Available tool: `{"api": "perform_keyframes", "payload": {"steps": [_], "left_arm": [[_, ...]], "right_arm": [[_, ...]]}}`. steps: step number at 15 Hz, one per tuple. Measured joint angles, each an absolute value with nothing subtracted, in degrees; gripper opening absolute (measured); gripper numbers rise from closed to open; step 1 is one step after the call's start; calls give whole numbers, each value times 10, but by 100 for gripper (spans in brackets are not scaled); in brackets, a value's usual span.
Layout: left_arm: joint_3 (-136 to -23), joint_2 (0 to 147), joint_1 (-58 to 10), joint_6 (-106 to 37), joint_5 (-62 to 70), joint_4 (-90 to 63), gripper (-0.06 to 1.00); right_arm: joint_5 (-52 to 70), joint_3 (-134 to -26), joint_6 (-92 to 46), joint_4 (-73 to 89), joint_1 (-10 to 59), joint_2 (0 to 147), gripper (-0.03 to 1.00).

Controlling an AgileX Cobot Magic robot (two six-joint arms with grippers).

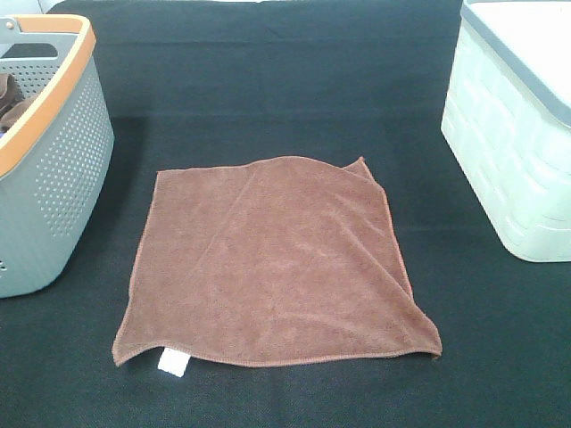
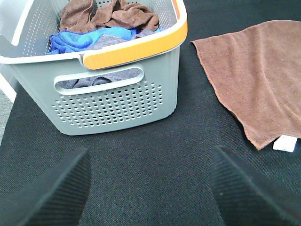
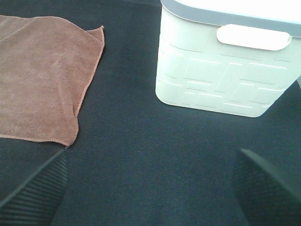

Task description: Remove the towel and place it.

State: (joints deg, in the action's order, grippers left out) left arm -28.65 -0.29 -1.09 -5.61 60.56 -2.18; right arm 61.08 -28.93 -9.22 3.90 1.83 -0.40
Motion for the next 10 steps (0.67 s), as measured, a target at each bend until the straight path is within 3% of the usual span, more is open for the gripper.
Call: {"api": "perform_keyframes", "payload": {"steps": [10], "left_arm": [[-286, -3, -11, -56, 606, -22, 68]], "right_arm": [[611, -289, -92, 39, 18, -4, 89]]}}
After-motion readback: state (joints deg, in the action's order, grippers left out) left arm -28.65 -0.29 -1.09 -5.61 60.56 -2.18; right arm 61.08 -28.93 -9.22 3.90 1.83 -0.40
